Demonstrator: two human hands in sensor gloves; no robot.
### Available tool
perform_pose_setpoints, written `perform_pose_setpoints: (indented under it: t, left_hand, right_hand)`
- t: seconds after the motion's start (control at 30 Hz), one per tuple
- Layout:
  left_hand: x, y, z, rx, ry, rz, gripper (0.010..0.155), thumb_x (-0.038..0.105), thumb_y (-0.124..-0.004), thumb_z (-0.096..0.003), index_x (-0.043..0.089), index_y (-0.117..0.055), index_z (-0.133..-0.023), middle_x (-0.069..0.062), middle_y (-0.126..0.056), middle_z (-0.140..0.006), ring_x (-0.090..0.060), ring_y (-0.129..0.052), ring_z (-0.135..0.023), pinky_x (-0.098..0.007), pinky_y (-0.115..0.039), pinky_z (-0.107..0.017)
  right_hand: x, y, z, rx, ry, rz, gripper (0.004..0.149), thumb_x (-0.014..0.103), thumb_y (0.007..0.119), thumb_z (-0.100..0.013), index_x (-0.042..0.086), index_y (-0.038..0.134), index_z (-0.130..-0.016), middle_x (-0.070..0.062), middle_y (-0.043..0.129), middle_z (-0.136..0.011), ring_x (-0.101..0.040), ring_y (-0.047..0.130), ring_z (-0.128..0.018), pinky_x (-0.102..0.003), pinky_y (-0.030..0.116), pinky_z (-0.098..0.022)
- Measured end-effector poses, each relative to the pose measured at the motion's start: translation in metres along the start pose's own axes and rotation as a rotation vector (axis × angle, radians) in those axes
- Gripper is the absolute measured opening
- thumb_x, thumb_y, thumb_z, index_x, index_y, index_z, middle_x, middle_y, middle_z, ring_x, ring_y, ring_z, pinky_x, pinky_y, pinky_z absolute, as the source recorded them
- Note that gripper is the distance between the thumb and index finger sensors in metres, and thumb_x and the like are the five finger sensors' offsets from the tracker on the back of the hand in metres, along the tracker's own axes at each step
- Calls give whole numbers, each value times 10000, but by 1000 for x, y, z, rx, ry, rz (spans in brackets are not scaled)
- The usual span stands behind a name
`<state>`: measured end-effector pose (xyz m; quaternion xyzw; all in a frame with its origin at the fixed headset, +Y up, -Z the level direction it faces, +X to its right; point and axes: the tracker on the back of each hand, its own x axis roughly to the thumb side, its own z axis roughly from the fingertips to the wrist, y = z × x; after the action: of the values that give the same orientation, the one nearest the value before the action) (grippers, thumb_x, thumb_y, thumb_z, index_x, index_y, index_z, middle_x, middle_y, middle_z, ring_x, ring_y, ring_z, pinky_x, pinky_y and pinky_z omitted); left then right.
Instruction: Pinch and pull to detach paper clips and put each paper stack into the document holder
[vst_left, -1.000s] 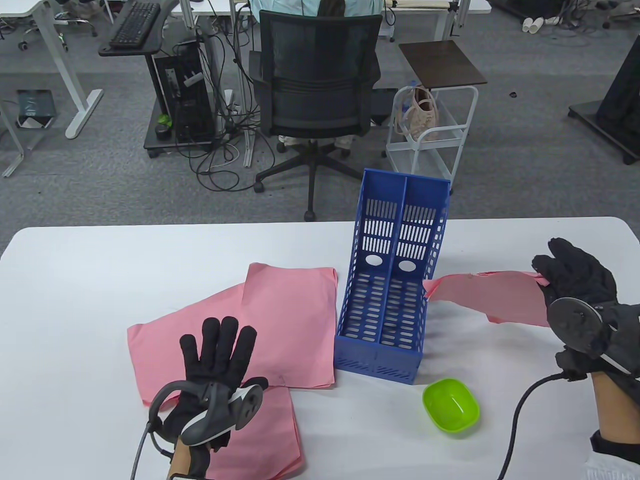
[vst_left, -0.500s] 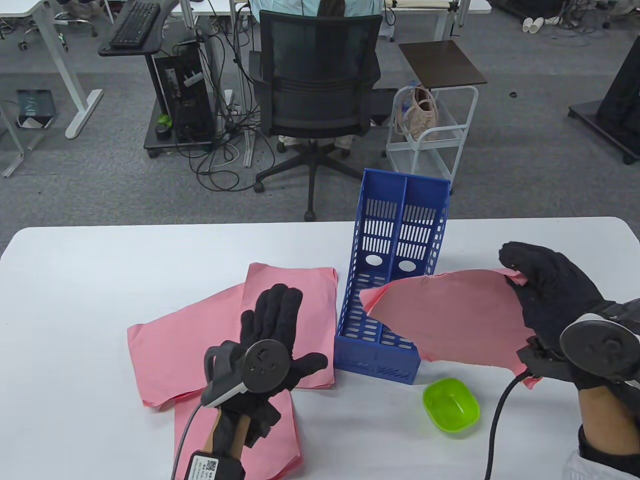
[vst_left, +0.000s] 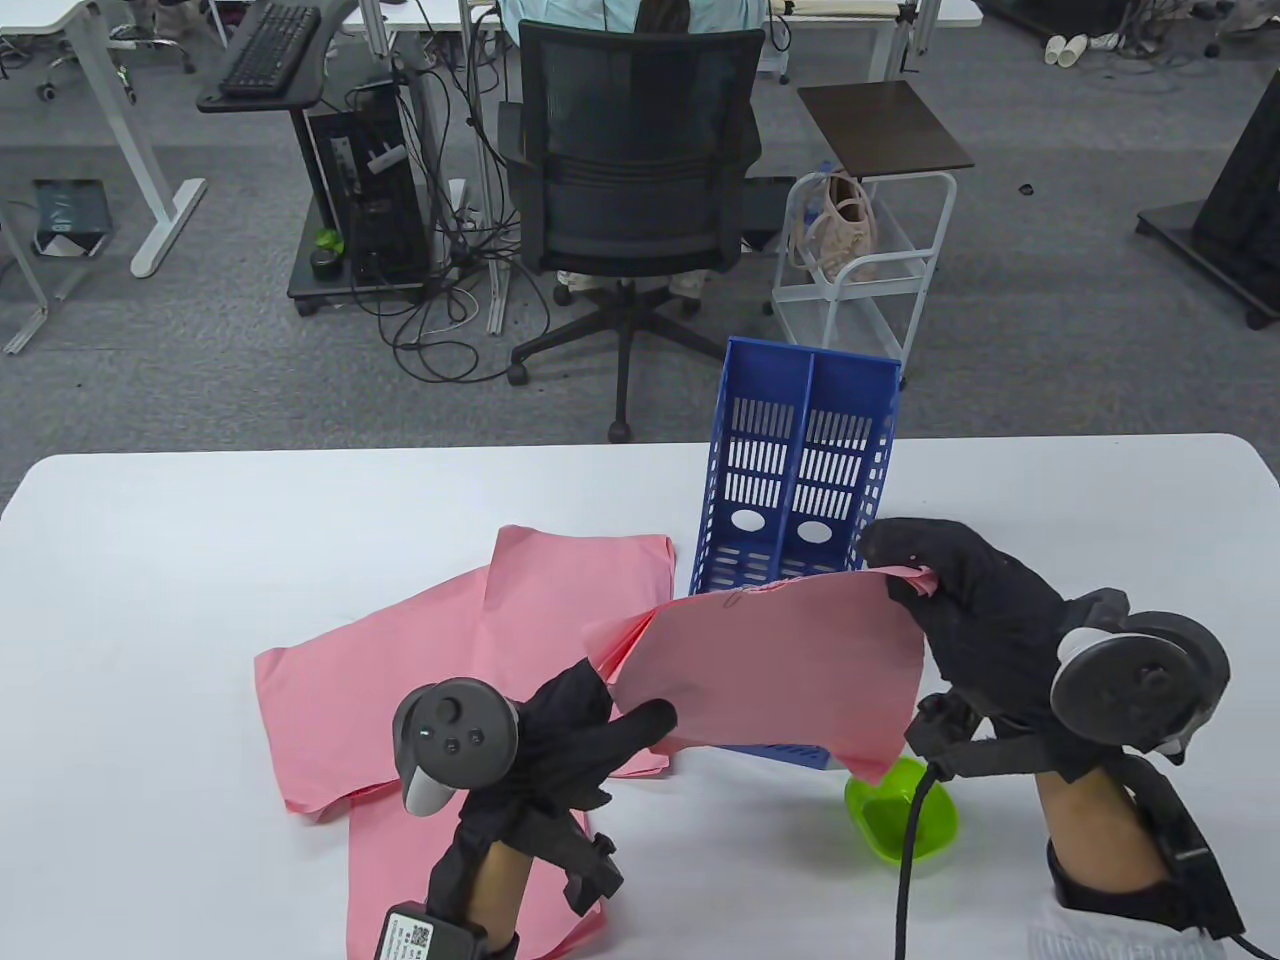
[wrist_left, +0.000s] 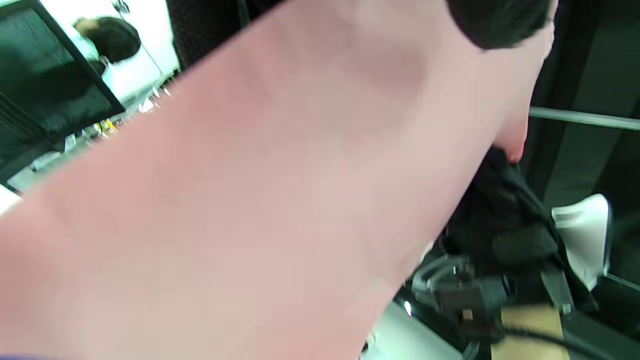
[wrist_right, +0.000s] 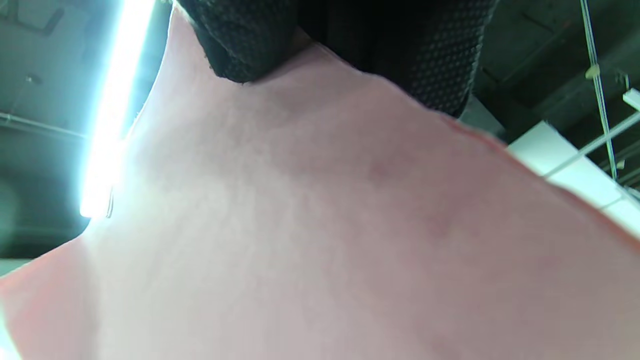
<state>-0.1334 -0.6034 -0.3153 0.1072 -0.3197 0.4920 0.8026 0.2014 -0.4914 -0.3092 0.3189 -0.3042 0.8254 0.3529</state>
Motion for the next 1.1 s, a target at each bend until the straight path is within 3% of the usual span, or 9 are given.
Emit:
perform_pose_setpoints:
  t: [0.07,0.13,0.23,0.33,0.47,0.67,0.83,1.0,1.1]
  left_hand:
    - [2,4,3,89,18,20,459,447,-642,-579,262,-748,-986,-23,-943,-870,-209,-1023,-708,-449,-818,-622]
    - [6,10,5,153,31,-19,430,415,-671,-568,235,-805,-935,-30,-989,-778,-193,-1053,-611,-430,-847,-564]
    - [14,16,7,153,37,-181,421,410,-674,-568,223,-820,-917,-24,-1001,-739,-171,-1061,-569,-411,-860,-540]
    - [23,15,8,150,40,-286,419,407,-682,-564,216,-835,-904,-24,-1011,-716,-166,-1067,-544,-407,-867,-526]
    - [33,9,7,105,31,-404,418,406,-688,-559,217,-844,-897,-27,-1017,-707,-168,-1070,-535,-409,-869,-522]
    - [41,6,7,60,32,-504,415,405,-692,-553,226,-850,-893,-19,-1018,-716,-166,-1071,-549,-412,-870,-530]
    - [43,9,7,45,30,-553,411,406,-697,-545,235,-857,-884,-16,-1021,-710,-182,-1072,-543,-411,-873,-528]
    - [43,9,7,-17,25,-558,420,433,-683,-531,260,-855,-873,-15,-1021,-703,-193,-1067,-535,-441,-858,-518]
    - [45,9,7,-30,28,-571,408,400,-709,-537,237,-878,-869,-11,-1036,-691,-168,-1081,-527,-402,-886,-519]
  right_hand:
    - [-2,8,3,18,16,-8,382,273,644,-585,242,611,-965,-97,819,-926,-260,948,-702,-371,787,-569]
    - [-3,10,5,13,27,52,428,301,652,-589,213,586,-1003,-129,781,-976,-300,920,-759,-400,767,-604]
    - [6,10,3,-38,1,194,618,393,672,-586,145,457,-1110,-233,592,-1124,-438,746,-946,-519,654,-706]
    - [27,15,1,-64,-75,342,629,425,680,-576,143,497,-1107,-245,567,-1143,-467,699,-980,-556,614,-729]
    - [47,32,-3,15,-157,449,575,442,703,-558,161,615,-1052,-197,687,-1089,-412,800,-919,-511,670,-704]
    - [49,53,-8,163,-167,416,488,440,736,-534,200,719,-959,-130,837,-963,-324,929,-776,-435,759,-621]
    - [42,58,-8,236,-160,330,385,405,732,-544,235,769,-887,-84,896,-885,-276,973,-693,-399,792,-574]
    - [37,61,-8,333,-167,227,372,386,749,-539,238,773,-879,-74,905,-874,-265,982,-682,-389,800,-565]
    - [37,60,-5,333,-177,237,355,375,736,-546,240,779,-872,-62,911,-861,-252,987,-667,-379,805,-556]
